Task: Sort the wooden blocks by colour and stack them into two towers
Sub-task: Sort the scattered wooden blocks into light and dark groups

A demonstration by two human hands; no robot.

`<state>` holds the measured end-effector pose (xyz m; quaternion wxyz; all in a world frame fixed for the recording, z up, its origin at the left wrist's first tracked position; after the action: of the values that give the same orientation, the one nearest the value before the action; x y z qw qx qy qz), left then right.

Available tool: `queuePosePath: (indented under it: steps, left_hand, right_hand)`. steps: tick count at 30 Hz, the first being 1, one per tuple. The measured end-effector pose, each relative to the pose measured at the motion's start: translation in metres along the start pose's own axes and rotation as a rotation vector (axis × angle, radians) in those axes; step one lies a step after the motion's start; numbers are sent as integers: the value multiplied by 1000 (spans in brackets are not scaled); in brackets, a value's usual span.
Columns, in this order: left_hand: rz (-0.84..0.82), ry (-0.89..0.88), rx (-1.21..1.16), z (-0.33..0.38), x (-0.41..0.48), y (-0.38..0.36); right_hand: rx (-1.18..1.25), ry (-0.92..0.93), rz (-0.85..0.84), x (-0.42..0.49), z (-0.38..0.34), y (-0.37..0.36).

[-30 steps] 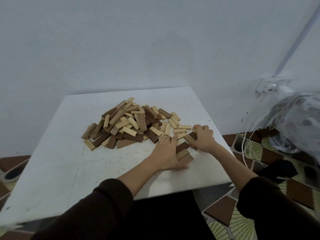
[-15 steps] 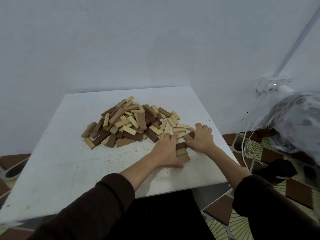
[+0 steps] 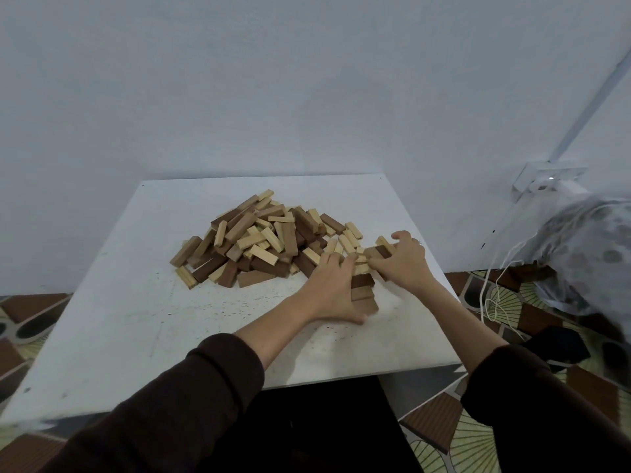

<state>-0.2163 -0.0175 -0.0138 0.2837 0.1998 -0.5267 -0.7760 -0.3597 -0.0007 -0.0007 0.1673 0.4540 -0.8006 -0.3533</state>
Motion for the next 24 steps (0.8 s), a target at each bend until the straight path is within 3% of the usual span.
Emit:
queuePosePath:
  steps: [5,9,18,24]
  left_hand:
    - [98,37,14,-23,-2,33]
    - [236,143,-104,-65,-17,79]
    - [574,684,-528,-203,-66,122]
    - [540,822,-609,-243,-67,104]
  right_hand:
    - [104,18,11,15,-29,2]
    - [208,85,-6,20,-66,-2]
    - [110,279,-155,32,-142,-72]
    - [-68,476,-259,32,-180,-117]
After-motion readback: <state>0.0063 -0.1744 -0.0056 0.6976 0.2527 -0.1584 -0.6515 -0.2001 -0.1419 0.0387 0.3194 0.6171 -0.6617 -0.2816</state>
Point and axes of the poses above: each hand's wrist, its own x-axis towards the middle knuckle, its own y-axis out of the back of the hand, z = x × y, the point moved 7 cm from there along x, towards the middle knuckle, and after that the axes turned 2 degrees about x, right-handed, at the moved point
